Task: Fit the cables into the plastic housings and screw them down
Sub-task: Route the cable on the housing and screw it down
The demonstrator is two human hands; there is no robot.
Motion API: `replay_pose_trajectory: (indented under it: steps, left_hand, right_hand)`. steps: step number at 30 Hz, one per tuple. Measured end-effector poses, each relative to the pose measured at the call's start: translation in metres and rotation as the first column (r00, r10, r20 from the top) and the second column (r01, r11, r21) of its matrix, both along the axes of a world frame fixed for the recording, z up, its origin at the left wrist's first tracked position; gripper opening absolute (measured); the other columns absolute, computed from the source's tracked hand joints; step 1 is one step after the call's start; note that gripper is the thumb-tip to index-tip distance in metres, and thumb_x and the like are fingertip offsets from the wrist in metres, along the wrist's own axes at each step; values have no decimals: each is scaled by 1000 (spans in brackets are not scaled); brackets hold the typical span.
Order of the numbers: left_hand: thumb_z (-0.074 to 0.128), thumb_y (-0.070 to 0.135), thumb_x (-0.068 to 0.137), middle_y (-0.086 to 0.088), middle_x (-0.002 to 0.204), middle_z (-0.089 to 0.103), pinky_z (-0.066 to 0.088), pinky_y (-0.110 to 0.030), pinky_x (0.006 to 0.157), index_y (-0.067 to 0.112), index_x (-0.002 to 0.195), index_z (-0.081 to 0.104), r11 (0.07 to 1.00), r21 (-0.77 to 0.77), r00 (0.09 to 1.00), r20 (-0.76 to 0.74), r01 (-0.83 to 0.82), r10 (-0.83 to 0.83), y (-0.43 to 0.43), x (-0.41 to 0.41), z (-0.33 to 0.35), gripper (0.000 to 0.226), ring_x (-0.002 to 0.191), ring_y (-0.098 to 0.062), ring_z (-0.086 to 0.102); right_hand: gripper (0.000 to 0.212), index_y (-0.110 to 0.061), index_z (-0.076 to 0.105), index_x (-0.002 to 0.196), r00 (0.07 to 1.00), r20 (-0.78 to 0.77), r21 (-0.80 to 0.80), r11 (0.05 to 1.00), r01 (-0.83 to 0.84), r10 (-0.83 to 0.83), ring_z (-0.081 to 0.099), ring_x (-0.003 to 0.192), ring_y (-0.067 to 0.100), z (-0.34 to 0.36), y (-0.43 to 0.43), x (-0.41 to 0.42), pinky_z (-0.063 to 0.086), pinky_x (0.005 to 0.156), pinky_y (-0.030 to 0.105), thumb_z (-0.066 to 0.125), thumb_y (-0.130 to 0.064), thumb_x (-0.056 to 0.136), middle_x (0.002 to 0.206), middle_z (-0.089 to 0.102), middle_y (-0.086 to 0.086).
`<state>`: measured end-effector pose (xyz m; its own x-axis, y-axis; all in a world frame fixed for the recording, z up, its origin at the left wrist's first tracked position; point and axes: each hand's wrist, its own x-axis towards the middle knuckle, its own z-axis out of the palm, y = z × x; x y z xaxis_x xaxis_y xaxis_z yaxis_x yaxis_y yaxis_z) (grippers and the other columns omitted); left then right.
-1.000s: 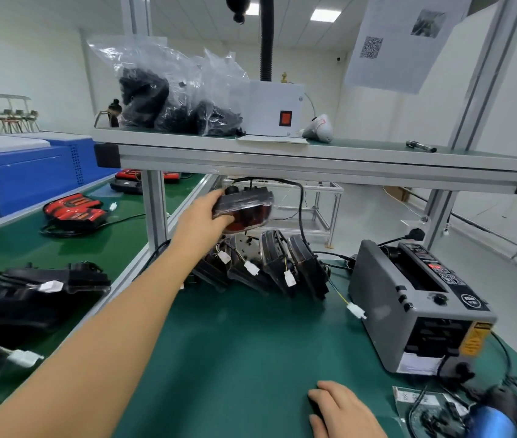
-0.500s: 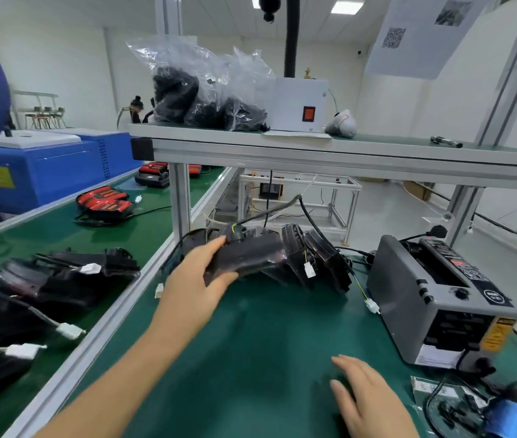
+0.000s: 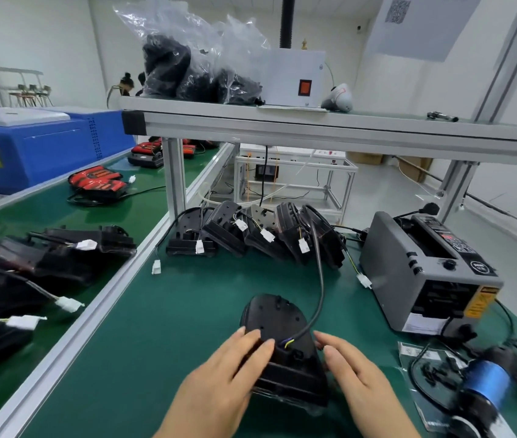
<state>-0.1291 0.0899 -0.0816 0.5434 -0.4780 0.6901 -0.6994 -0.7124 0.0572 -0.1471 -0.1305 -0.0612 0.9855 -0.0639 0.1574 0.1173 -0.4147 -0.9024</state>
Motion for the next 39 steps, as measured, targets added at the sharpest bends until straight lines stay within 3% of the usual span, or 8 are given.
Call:
replay_pose_trajectory:
  steps: [12, 15, 19, 24, 27, 30, 34, 39]
  left_hand:
    - [94, 41, 39, 5, 130, 49, 55, -18, 55, 21, 126, 46, 990, 121, 980, -180, -65, 86, 3, -26, -11, 102, 121, -14, 52]
    - [95, 42, 36, 2, 125, 61, 54, -17, 58, 20, 125, 45, 983, 172, 969, -224, -68, 107, 7, -30, -13, 104, 119, -15, 56]
    - [95, 37, 36, 7, 132, 50, 53, -13, 60, 20, 129, 44, 989, 132, 957, -273, -66, 100, 9, -40, -17, 107, 123, -10, 46]
    - [96, 34, 35, 9, 132, 41, 50, -8, 64, 17, 132, 41, 994, 96, 950, -304, -49, 76, 7, -50, -17, 113, 123, -7, 41]
    - [83, 43, 62, 13, 128, 44, 51, -10, 66, 21, 129, 46, 1000, 2, 967, -254, -29, 28, 6, -52, -13, 80, 121, -4, 43]
    - [35, 58, 93, 16, 116, 56, 44, -11, 79, 24, 120, 62, 986, -161, 960, -280, -42, -5, 2, -49, -6, 51, 114, -1, 48]
    - [47, 53, 83, 25, 99, 59, 39, -7, 81, 28, 103, 72, 931, -361, 913, -397, -62, -93, -14, -36, -2, 41, 99, 6, 49]
    - [48, 48, 81, 27, 91, 60, 41, -13, 77, 30, 87, 75, 942, -334, 894, -426, -12, -139, -15, -28, -1, 32, 94, 6, 51]
  right_hand:
    - [36, -61, 41, 114, 989, -106, -179, 976, -124, 106, 24, 117, -30, -18, 11, -11, 23, 91, -3, 56, -38, 91, 130, 32, -38]
    - [41, -64, 37, 115, 992, -85, -219, 970, -109, 92, 26, 121, -25, -23, 16, -18, 27, 97, 6, 59, -40, 89, 131, 29, -40]
    - [45, -64, 32, 117, 994, -51, -275, 956, -104, 93, 28, 128, -15, -28, 20, -29, 32, 104, 16, 58, -41, 89, 135, 26, -39]
    - [47, -65, 23, 121, 996, -24, -366, 926, -94, 91, 23, 131, -15, -32, 20, -39, 26, 106, 12, 54, -46, 90, 137, 18, -42]
    - [50, -63, 18, 124, 995, -44, -408, 907, -101, 91, 19, 131, -15, -31, 20, -41, 16, 106, 7, 51, -49, 91, 137, 12, -43]
    - [51, -56, 24, 134, 996, -37, -429, 899, -93, 86, 18, 131, -15, -30, 21, -41, 14, 103, 3, 50, -51, 91, 138, 14, -40]
    - [50, -52, 29, 138, 993, -45, -416, 902, -116, 107, 18, 133, -14, -27, 18, -42, 17, 109, 10, 48, -52, 92, 143, 18, -36]
    - [36, -39, 51, 128, 998, -18, -478, 876, -60, 59, 34, 124, -10, -12, -18, -41, 20, 102, 4, 54, -41, 92, 128, 41, -31]
